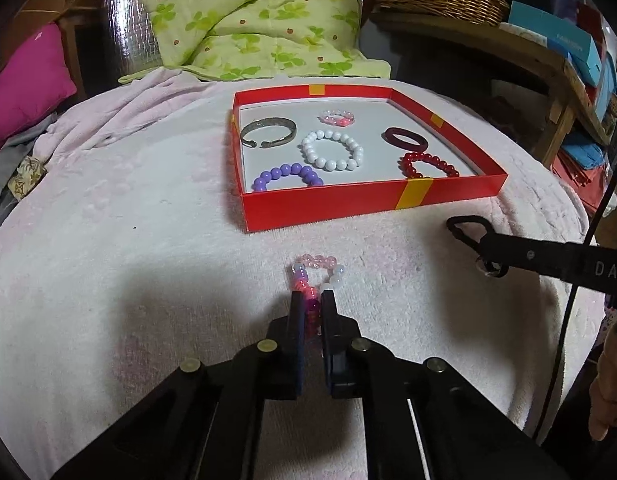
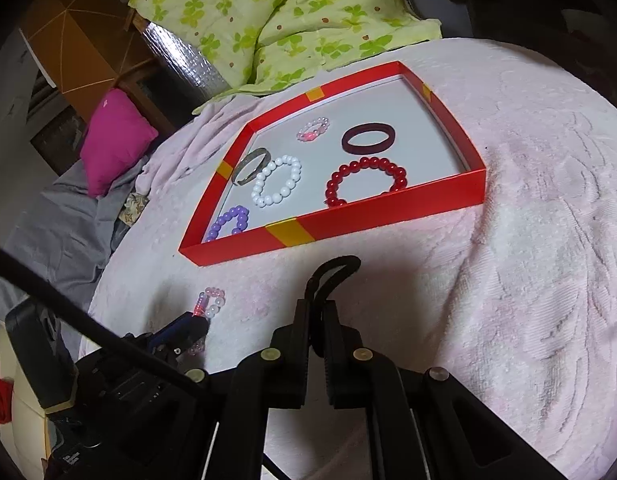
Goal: Organize jewelry
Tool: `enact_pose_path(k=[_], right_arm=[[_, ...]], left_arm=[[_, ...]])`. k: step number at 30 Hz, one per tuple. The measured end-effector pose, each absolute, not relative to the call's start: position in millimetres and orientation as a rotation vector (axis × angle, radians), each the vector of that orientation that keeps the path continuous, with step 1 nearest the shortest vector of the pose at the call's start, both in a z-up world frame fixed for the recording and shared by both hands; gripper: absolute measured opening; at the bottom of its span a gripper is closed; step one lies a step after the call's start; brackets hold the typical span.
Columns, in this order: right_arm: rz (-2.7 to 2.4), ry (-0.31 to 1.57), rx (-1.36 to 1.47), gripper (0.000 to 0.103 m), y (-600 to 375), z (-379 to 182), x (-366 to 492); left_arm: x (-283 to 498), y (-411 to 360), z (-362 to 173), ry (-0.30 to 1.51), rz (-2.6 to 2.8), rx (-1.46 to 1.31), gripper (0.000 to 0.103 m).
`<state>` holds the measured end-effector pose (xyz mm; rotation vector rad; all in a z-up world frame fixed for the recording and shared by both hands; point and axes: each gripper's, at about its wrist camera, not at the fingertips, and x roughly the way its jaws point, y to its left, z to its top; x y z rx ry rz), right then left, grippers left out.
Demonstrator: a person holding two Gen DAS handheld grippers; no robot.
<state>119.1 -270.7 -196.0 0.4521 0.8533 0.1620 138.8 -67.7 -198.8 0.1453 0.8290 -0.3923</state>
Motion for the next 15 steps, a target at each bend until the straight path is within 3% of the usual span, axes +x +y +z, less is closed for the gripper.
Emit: enact_pose_path(k=[15], right_arm=[[0.207, 0.829, 0.420, 0.007, -255, -185, 114]], left_arm=[[130, -62, -183, 0.789, -0.390, 0.140, 0.007]])
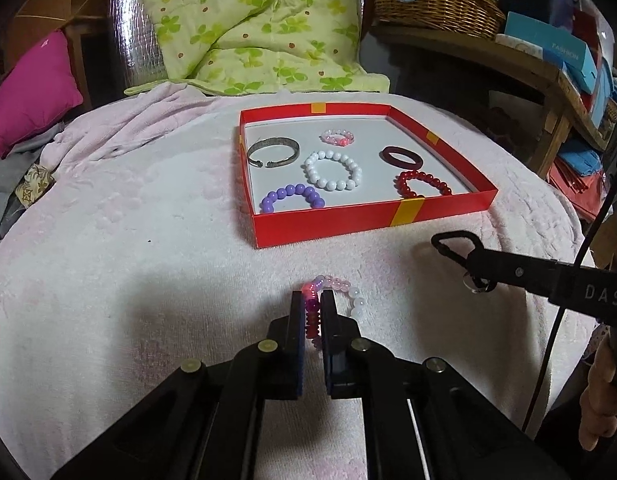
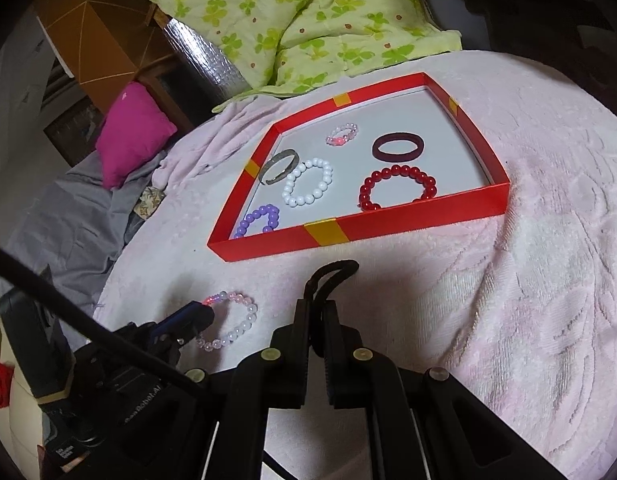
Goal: Organize jewelry
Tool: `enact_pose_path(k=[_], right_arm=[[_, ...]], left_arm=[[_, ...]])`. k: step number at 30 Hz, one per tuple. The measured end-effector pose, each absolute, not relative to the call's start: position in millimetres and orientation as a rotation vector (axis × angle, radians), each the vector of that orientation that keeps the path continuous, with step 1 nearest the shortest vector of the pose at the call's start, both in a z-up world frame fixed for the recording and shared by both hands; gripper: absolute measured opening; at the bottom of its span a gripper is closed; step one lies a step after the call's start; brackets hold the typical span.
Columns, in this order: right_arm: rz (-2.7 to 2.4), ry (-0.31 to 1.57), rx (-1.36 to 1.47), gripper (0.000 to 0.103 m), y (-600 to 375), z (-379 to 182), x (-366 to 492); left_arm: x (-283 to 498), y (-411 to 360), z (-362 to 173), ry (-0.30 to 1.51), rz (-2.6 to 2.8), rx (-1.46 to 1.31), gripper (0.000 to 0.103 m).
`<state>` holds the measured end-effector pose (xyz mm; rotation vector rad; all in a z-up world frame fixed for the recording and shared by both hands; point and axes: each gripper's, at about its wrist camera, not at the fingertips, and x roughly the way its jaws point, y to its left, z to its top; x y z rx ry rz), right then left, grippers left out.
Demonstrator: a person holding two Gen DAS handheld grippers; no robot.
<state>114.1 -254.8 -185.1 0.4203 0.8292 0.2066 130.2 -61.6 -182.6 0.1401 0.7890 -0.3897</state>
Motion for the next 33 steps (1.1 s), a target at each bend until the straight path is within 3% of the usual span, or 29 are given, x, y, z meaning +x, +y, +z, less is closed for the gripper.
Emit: enact_pose_path(k=[33], right_arm=[[0.191, 0.757, 0.450, 0.007, -278, -169, 101]], left_arm=[[121, -43, -140, 0.693, -0.481, 0.024, 0.007]])
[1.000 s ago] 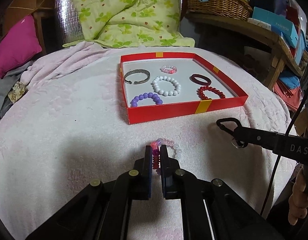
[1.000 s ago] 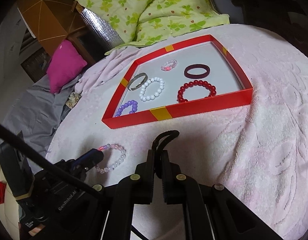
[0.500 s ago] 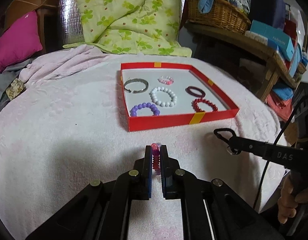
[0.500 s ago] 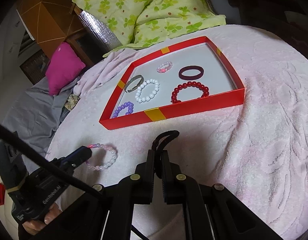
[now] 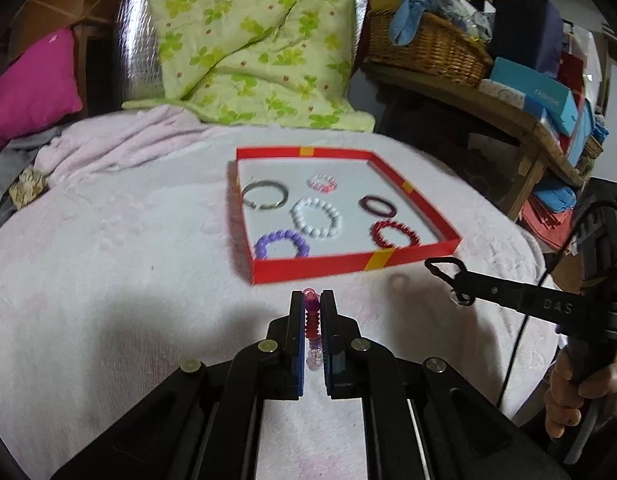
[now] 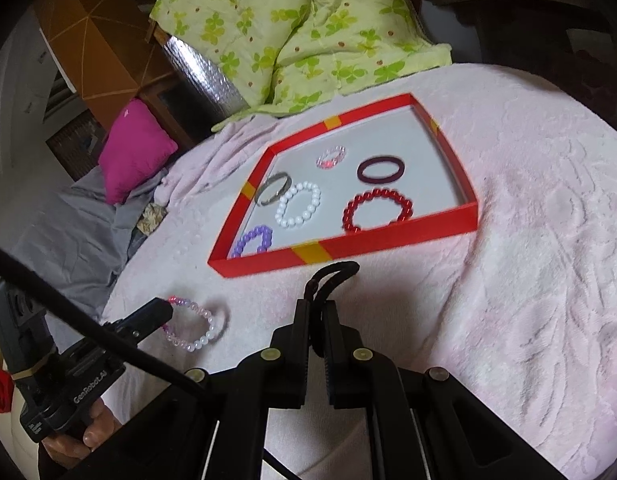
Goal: Organize jewelry
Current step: 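Carry the bracelet over the box with the left gripper while the right carries the hair tie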
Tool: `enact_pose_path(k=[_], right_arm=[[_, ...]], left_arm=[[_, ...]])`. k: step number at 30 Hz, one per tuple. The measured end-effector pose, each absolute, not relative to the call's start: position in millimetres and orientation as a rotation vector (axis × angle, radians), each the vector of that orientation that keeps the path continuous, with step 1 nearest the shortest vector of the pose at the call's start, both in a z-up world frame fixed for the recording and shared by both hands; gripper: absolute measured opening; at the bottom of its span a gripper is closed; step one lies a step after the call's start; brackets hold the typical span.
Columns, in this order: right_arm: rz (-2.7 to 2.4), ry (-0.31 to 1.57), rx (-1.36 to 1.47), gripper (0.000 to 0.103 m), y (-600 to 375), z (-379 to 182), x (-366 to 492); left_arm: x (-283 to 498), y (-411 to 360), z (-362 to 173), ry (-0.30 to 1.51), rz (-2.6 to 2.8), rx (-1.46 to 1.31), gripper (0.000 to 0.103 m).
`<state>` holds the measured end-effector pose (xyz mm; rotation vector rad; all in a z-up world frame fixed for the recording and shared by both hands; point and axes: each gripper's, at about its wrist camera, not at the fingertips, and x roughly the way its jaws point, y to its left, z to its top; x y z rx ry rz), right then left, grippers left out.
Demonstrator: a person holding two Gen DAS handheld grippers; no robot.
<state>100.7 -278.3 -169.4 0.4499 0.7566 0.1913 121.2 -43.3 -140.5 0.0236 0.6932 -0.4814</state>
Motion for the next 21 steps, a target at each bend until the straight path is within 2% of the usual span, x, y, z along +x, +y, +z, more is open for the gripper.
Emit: enact_pose_path(k=[13, 21], right_arm=[[0.143, 0.656, 0.427, 0.007, -303, -132, 131], [0.118, 0.625, 0.430, 0.007, -325, -122, 183]], left_arm=[[156, -89, -92, 0.618, -0.523, 0.089, 0.007], [187, -117, -104, 0.637, -0.555, 0.040, 0.007]])
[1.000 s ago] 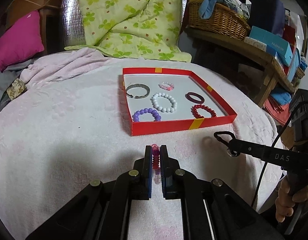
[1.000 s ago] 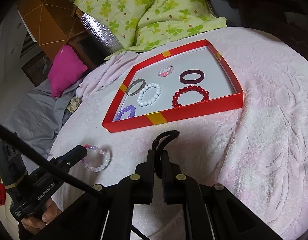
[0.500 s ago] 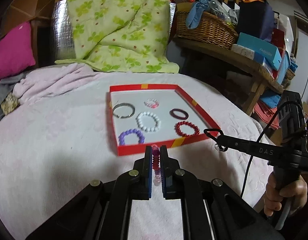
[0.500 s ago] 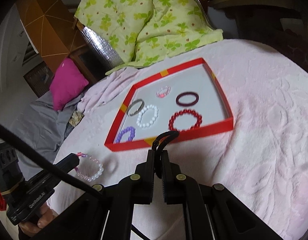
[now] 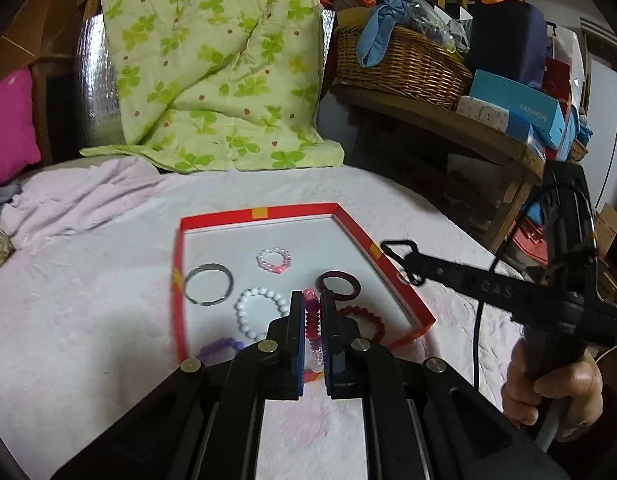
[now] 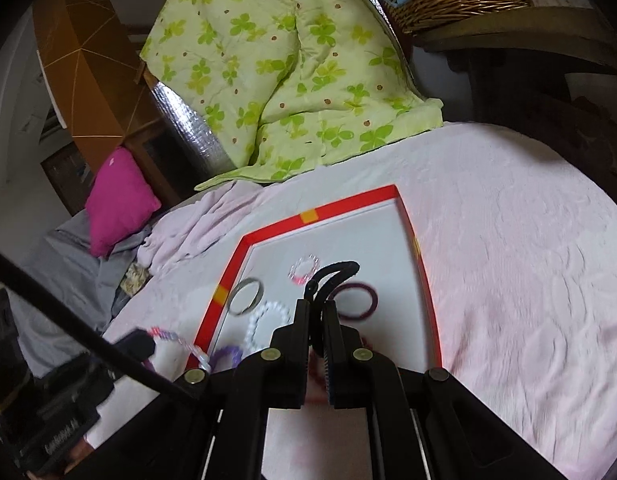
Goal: Organize jewelry
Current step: 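Carry the bracelet over the box with the left gripper while the right carries the hair tie, then release the bracelet into the box with the left gripper while the right drops the hair tie in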
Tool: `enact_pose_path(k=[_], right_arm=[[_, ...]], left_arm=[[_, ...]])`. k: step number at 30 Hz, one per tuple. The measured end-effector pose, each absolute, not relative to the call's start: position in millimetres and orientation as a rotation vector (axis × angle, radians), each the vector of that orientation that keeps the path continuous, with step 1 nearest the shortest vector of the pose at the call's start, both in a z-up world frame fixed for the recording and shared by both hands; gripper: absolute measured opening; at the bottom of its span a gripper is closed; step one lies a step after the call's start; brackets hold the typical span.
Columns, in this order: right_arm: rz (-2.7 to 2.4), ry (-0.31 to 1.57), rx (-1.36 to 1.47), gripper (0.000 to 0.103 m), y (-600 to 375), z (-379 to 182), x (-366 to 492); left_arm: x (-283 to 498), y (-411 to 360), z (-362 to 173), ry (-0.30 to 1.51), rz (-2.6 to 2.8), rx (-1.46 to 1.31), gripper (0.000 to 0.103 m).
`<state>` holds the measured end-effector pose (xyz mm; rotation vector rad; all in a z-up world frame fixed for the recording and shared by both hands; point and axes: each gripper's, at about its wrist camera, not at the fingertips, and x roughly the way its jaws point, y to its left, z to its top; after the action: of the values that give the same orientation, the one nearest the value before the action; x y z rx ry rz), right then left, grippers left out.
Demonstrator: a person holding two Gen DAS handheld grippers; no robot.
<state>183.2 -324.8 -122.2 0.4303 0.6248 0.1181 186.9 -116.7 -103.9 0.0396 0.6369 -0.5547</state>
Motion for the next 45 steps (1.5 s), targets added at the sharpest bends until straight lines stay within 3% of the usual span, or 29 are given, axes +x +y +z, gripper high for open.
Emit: enact_pose_path(k=[18, 45], right_arm=[[0.108, 0.705, 0.470, 0.007, -341, -148, 269], [0.053, 0.786, 0.558, 0.007, -351, -170, 342]], left_arm=[[226, -152, -150, 0.748, -0.585, 0.071, 0.007], [236, -161, -168, 0.783, -0.562, 0.131, 0.007]])
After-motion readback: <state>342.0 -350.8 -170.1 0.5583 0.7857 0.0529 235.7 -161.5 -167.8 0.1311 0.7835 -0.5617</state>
